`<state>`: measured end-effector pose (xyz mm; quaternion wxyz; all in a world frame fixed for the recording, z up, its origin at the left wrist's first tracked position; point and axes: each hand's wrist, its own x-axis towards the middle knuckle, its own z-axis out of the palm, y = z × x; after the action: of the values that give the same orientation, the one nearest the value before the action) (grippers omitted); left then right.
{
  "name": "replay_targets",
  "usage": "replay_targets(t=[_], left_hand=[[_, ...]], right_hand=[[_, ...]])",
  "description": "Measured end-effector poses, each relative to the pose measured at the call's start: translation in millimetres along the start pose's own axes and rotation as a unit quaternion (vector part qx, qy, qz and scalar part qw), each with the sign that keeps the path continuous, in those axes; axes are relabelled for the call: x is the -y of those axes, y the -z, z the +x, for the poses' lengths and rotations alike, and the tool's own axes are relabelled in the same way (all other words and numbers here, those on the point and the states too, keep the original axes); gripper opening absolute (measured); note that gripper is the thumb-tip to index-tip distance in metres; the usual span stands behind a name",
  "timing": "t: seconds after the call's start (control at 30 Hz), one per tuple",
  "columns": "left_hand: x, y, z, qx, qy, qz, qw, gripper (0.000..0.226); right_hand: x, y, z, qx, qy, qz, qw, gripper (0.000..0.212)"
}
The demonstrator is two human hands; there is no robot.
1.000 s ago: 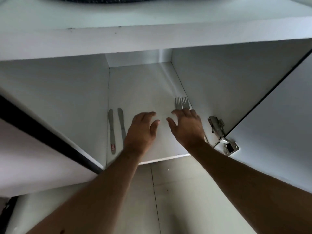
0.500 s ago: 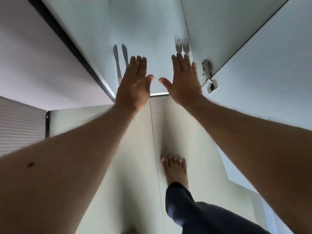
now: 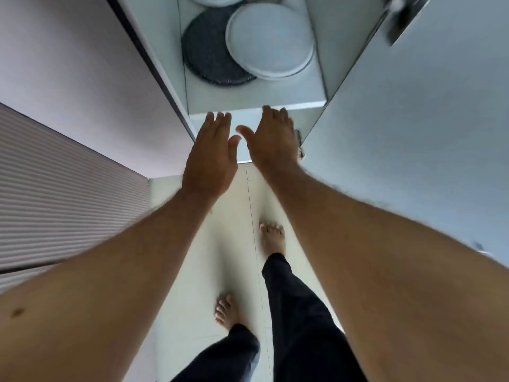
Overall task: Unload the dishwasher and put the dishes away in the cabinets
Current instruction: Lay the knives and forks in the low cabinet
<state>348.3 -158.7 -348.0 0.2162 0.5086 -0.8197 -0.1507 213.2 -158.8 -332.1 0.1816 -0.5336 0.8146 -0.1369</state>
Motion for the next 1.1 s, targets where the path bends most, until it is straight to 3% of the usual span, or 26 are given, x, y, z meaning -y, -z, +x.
replay_targets(t=[0.23, 0.43, 0.63, 0.83, 1.1], left_hand=[[-79.1, 144.9, 3.6, 0.006, 0.02, -0.001, 1.0, 0.051], [-114.8, 236.8, 0.5, -0.01, 0.094, -0.018, 0.995, 0.055], [-143.4, 280.7, -20.2, -0.003, 0.107, -0.008, 0.994, 0.055], [-178.6, 308.4, -26.2, 0.004, 0.038, 0.033, 0.999, 0.055], [-219.0, 302.4, -19.8, -0.006, 0.05, 0.03, 0.998, 0.054]], right_hand=[[58.0, 117.8, -74.8, 0.006, 0.044, 0.0, 0.999, 0.073], [65.4, 205.9, -124.0, -0.001, 0.051, -0.012, 0.999, 0.08], [68.9, 264.9, -161.9, -0.028, 0.053, -0.008, 0.998, 0.075], [54.1, 309.6, -173.0, -0.061, 0.067, -0.036, 0.995, 0.073], [7.6, 345.0, -168.2, -0.05, 0.07, -0.073, 0.994, 0.071]])
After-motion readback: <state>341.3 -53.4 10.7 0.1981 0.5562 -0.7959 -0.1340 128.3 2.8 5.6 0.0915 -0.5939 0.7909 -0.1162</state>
